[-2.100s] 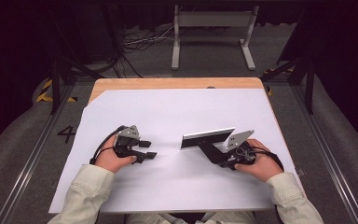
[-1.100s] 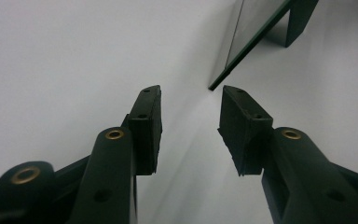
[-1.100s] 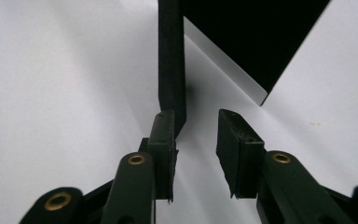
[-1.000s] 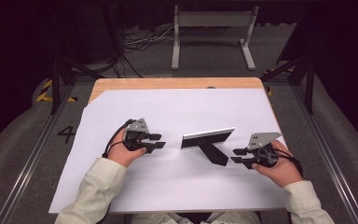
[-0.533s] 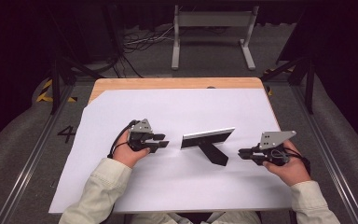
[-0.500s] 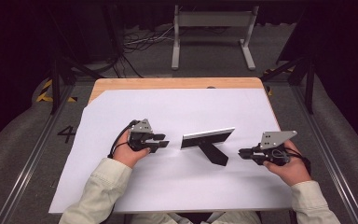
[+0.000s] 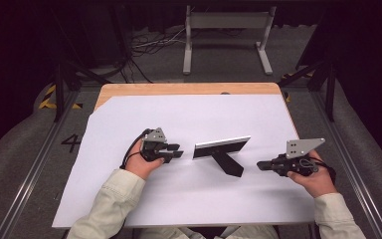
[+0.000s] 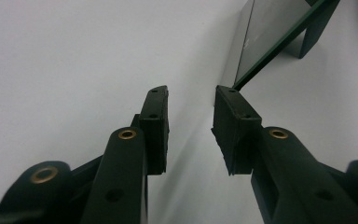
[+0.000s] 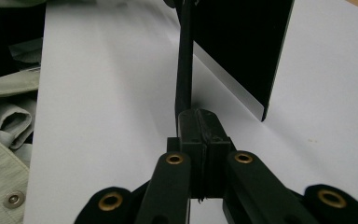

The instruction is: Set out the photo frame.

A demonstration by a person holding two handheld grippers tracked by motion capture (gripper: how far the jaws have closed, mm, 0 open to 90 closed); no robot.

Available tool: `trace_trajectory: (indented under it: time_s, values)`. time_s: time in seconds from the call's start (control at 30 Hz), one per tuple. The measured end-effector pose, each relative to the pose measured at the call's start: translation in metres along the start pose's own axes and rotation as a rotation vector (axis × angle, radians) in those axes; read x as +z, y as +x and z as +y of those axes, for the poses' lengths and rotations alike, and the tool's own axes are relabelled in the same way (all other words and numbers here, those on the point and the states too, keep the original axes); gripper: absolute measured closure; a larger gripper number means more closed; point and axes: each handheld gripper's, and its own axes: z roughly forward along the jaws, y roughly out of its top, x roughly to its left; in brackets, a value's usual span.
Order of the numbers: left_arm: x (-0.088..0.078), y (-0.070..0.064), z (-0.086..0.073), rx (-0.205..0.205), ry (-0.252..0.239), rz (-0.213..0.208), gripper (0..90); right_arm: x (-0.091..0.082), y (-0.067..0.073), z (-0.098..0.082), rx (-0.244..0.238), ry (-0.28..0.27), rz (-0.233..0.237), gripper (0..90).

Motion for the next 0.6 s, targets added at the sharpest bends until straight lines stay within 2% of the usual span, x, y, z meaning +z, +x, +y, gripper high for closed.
trace_trajectory:
  time_s: [0.13, 0.23, 0.3, 0.47, 0.6]
  values:
    - [0.003, -0.001, 0.001, -0.007, -0.002, 0.018, 68.0, -0.001, 0.0, -0.001, 0.01, -0.008, -0.004, 89.8]
    - [0.006, 0.0, 0.001, -0.014, -0.003, 0.035, 69.1, -0.003, 0.0, -0.003, 0.023, -0.033, -0.011, 89.7]
    - [0.01, 0.001, 0.001, -0.029, -0.005, 0.03, 69.5, -0.005, 0.001, -0.004, 0.03, -0.044, -0.018, 89.7]
    - [0.017, -0.001, 0.004, -0.027, -0.001, 0.034, 69.9, -0.008, 0.002, -0.007, 0.051, -0.081, -0.043, 89.8]
    - [0.024, -0.002, 0.007, -0.016, 0.011, 0.032, 70.2, -0.005, 0.003, -0.01, 0.072, -0.087, -0.068, 89.8]
